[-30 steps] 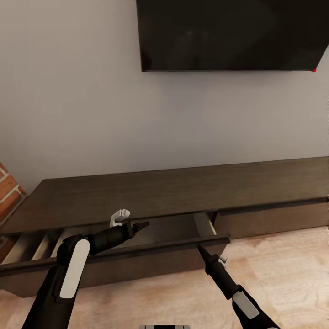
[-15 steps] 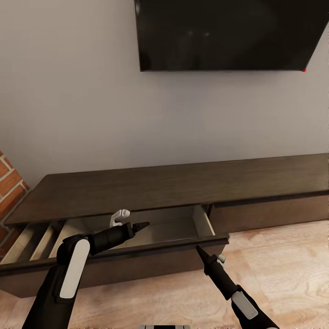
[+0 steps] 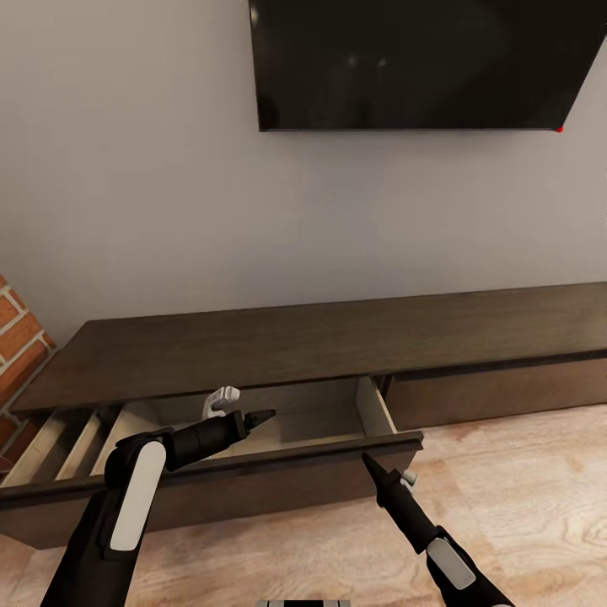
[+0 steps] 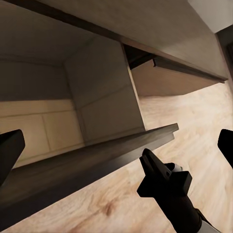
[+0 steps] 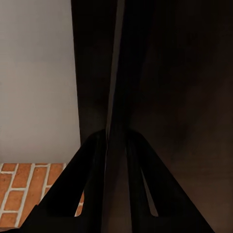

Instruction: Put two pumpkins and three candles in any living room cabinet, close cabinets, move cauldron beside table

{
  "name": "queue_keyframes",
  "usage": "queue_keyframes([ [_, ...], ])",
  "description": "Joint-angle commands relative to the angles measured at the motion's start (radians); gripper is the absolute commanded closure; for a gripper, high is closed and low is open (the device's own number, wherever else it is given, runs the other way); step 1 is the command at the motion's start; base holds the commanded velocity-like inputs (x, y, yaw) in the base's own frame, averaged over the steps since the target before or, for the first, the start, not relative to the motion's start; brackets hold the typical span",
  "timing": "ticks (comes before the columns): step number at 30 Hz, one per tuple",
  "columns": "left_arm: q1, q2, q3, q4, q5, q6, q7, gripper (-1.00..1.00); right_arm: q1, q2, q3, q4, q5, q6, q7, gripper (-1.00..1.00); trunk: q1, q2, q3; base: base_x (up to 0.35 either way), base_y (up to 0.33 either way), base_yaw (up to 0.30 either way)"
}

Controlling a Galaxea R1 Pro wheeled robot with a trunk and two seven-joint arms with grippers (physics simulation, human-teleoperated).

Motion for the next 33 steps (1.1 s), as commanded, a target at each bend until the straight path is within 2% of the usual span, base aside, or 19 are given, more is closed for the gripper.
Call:
queue_keyframes([
  [1,0.0,-0.001,0.003,0.0,-0.008,0.005,-0.01,-1.0,-0.002,0.0,-0.034,-0.002,-0.028,0.018,0.009,1.0,0.0,0.0,-0.001,0.0,0.0,0.0],
  [33,-0.001,-0.001,0.003,0.0,-0.008,0.005,-0.01,-1.0,-0.002,0.001,-0.038,0.0,-0.03,0.018,0.004,1.0,0.0,0.0,-0.001,-0.055,0.0,0.0],
])
